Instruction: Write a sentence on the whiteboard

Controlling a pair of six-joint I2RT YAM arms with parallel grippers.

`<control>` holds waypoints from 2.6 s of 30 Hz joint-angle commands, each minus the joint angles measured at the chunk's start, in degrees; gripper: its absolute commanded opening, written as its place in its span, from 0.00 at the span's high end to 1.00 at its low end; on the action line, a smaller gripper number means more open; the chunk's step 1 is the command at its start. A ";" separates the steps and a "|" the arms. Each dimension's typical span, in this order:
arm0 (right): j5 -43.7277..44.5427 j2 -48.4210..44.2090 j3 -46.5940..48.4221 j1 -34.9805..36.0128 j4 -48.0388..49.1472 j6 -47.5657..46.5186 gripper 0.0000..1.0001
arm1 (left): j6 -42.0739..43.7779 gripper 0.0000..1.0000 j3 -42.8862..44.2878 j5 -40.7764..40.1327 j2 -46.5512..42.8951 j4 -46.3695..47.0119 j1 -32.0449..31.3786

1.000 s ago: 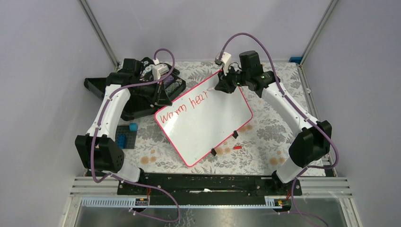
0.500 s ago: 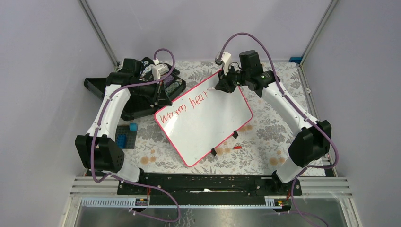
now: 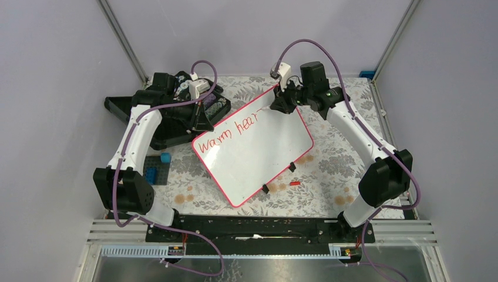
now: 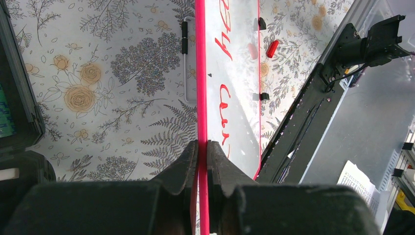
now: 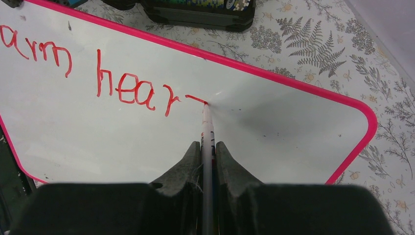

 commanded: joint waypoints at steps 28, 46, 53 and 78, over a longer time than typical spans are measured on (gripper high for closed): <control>-2.50 1.36 5.36 0.42 -0.80 0.40 1.00 | 1.42 1.00 -0.72 1.13 0.79 -0.89 -0.94; -2.33 -1.39 -0.25 1.04 -0.84 -0.52 1.00 | 1.40 1.00 -0.85 1.07 0.79 -0.93 -0.94; -2.26 -2.74 -2.46 1.04 -0.72 -0.79 1.00 | 1.39 1.00 -0.94 1.05 0.59 -0.89 -0.94; 2.68 -4.49 -3.90 0.77 -0.78 -3.62 1.00 | 1.40 1.00 -1.09 1.02 0.63 -0.92 -0.94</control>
